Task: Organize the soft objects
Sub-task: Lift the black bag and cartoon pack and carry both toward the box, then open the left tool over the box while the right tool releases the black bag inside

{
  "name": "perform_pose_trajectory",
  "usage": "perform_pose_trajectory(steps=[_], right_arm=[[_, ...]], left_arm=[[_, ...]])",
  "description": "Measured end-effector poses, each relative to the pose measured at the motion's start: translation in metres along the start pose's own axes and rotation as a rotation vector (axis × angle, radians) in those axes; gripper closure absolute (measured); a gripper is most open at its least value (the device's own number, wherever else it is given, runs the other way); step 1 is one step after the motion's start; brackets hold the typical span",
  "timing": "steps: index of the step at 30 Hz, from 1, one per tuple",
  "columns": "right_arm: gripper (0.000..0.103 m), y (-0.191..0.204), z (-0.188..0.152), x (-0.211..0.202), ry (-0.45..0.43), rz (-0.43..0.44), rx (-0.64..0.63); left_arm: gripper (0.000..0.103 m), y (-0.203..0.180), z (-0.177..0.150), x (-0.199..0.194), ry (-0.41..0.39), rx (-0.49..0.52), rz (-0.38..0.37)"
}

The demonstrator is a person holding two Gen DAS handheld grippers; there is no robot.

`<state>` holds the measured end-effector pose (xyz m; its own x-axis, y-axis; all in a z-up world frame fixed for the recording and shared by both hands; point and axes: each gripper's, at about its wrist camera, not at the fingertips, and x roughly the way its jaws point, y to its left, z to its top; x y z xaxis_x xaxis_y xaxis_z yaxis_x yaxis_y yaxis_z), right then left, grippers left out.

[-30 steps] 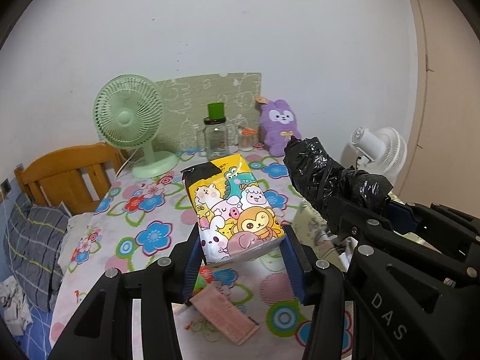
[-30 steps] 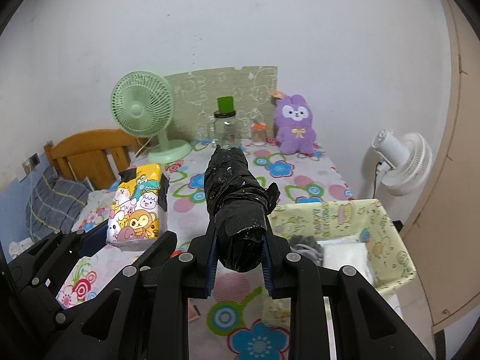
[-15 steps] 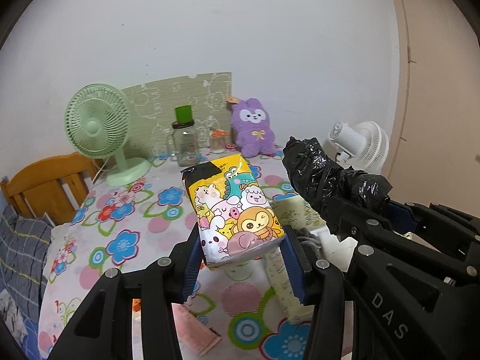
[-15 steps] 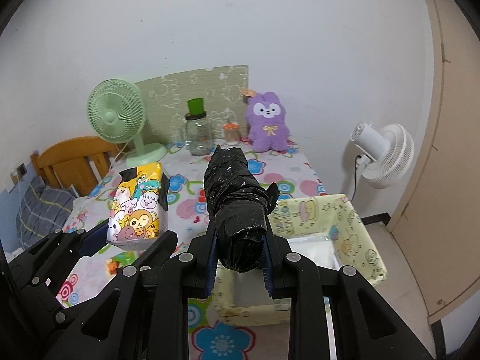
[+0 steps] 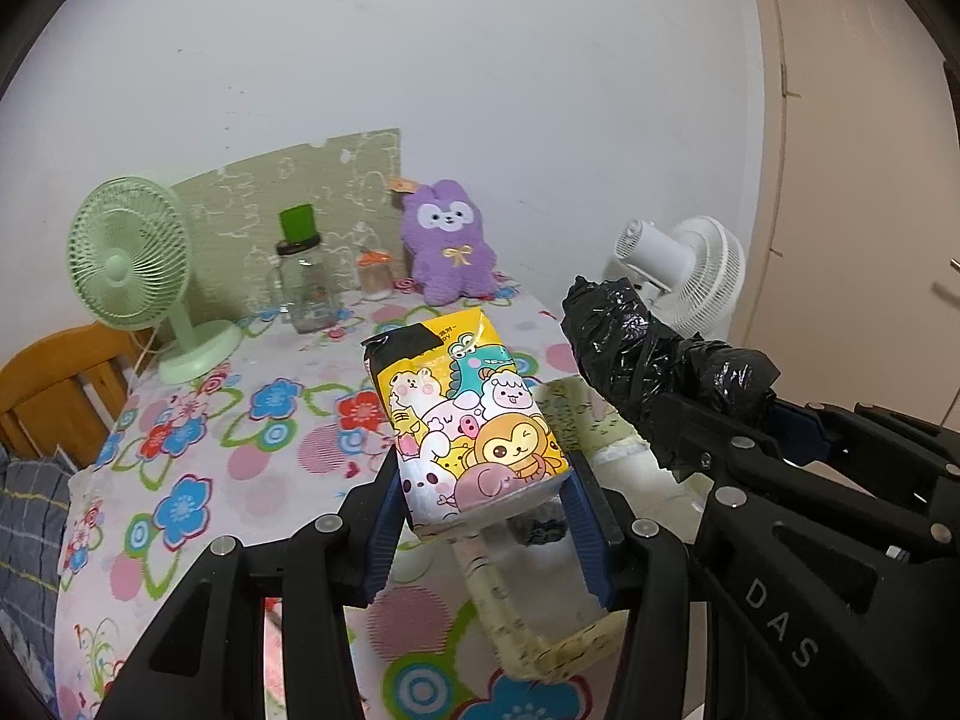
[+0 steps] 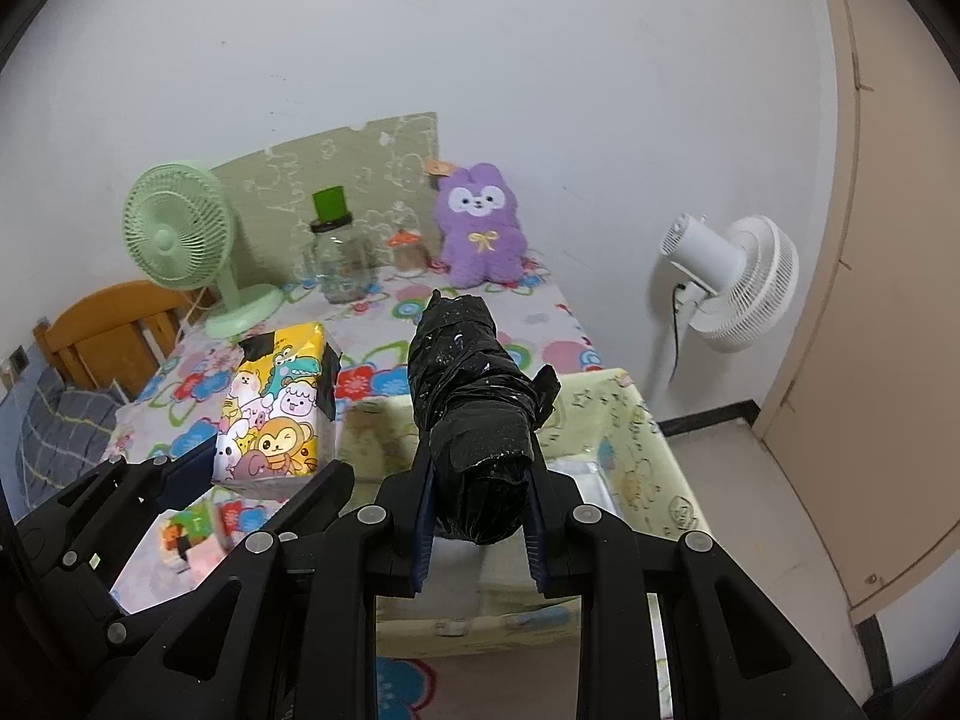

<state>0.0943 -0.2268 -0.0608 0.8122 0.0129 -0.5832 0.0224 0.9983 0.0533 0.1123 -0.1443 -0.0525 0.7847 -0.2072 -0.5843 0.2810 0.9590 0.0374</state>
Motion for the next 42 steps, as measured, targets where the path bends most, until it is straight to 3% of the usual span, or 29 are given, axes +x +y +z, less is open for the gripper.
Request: perform_pose_trajectory(steps=[23, 25, 27, 32, 39, 42], right_arm=[[0.076, -0.061, -0.009, 0.050, 0.102, -0.061, 0.084], [0.076, -0.063, -0.009, 0.053, 0.110, -0.062, 0.087], [0.076, -0.062, -0.010, 0.057, 0.121, -0.059, 0.087], [0.075, -0.061, -0.013, 0.067, 0.149, -0.042, 0.104], [0.063, -0.057, -0.017, 0.073, 0.179, -0.018, 0.098], [0.044, -0.056, -0.017, 0.071, 0.174, -0.007, 0.116]], left_arm=[[0.049, -0.043, 0.003, 0.061, 0.123, 0.081, -0.076], [0.045, -0.044, 0.002, 0.064, 0.137, 0.080, -0.083], [0.033, -0.045, 0.000, 0.066, 0.149, 0.079, -0.086], [0.022, -0.049, -0.005, 0.065, 0.145, 0.111, -0.079], [0.022, -0.043, -0.008, 0.068, 0.168, 0.103, -0.077], [0.022, -0.040, -0.007, 0.066, 0.167, 0.088, -0.061]])
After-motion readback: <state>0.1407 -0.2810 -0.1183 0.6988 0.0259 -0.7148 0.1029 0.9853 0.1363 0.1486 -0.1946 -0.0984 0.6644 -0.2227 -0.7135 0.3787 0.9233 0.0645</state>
